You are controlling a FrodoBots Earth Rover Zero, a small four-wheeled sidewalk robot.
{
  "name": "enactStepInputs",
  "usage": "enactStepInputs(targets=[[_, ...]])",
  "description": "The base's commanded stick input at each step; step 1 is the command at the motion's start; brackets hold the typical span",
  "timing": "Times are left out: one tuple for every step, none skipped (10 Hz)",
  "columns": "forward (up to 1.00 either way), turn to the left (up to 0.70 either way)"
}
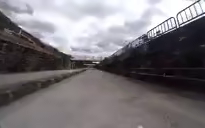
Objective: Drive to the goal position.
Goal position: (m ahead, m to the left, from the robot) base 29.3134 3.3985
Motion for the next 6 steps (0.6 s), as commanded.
enactStepInputs(targets=[[1.0, 0.0], [1.0, 0.0], [1.0, 0.0], [1.0, 0.0], [1.0, 0.0], [1.0, 0.0]])
